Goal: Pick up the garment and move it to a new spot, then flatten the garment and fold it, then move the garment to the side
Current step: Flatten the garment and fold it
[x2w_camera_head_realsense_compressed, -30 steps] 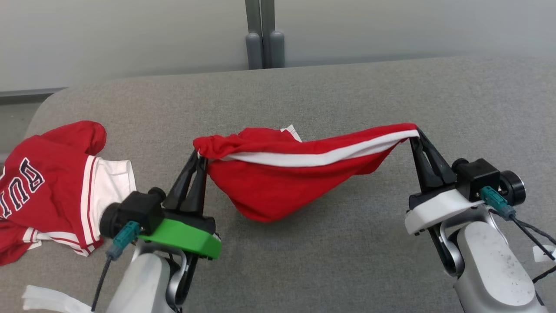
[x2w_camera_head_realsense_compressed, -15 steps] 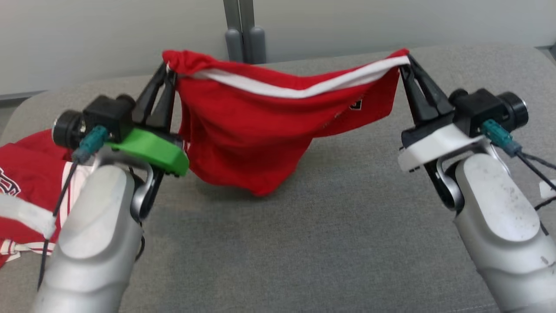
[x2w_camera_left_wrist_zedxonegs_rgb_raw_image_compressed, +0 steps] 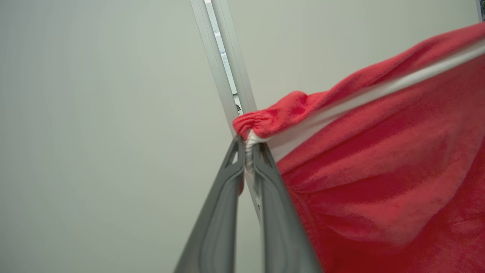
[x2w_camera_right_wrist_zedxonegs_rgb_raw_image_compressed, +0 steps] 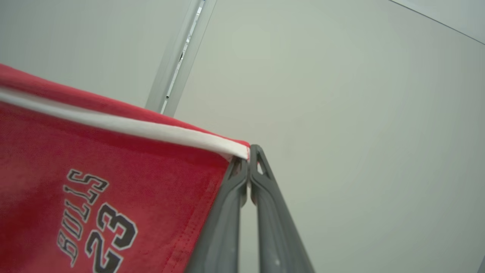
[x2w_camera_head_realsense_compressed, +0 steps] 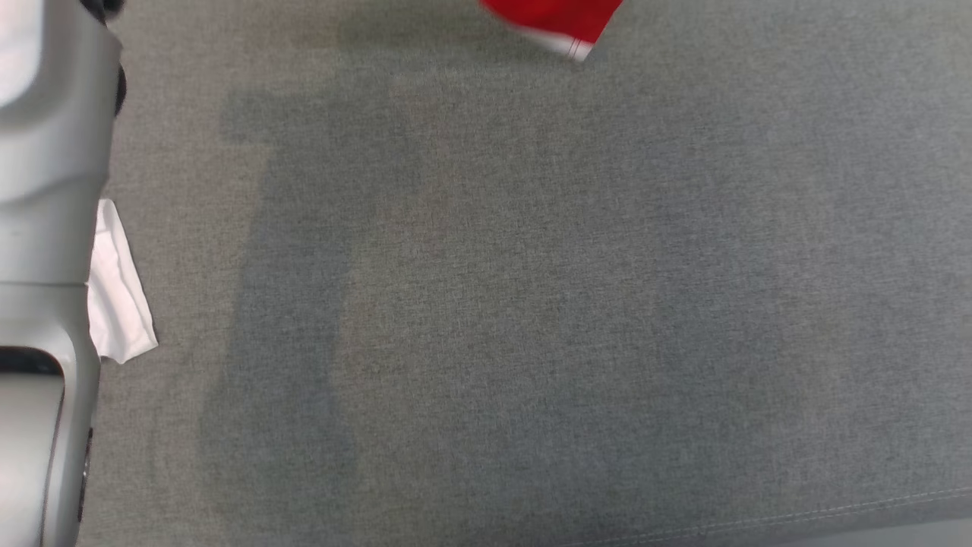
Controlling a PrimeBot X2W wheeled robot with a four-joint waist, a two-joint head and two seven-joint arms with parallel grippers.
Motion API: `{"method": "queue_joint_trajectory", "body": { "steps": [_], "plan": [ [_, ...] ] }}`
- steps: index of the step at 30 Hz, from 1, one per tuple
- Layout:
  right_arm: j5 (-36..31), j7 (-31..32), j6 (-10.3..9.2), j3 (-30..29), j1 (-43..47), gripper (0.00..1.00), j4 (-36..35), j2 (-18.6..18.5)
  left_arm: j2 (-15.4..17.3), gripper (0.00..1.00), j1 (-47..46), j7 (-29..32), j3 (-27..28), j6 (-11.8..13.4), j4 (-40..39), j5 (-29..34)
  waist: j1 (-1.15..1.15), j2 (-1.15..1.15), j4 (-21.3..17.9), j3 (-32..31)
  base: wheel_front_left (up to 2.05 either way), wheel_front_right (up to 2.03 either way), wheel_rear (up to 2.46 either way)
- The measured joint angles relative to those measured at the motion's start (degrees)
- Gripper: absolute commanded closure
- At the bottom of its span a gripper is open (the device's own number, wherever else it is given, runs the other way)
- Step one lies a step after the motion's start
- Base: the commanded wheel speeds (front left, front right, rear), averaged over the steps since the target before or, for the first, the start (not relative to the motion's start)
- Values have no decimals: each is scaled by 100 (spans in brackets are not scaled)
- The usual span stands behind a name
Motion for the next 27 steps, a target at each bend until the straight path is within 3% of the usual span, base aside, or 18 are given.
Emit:
{"method": "queue_joint_trajectory", "body": {
  "steps": [4, 9, 16, 27],
  "plan": [
    [-424, -1, 5, -385, -393, 100, 38, -1, -112, 100, -424, -80, 91, 70, 134, 64, 0, 0, 35, 394, 0, 0, 0],
    [-531, -2, 8, -519, -326, 100, -35, 38, -193, 100, -209, -90, 344, 91, 8, -7, 0, 0, 82, 766, 0, 0, 0],
    [-52, -1, 42, -261, 1552, 100, -310, 213, -522, 100, 1649, -89, 820, 35, 181, -336, 0, 0, 33, 970, 0, 0, 0],
    [737, 1, 42, 133, 4295, 100, -669, 311, -918, 100, 4202, -90, 1303, -118, 56, -430, -1, 0, -41, 345, 0, 0, 0]
  ]
}}
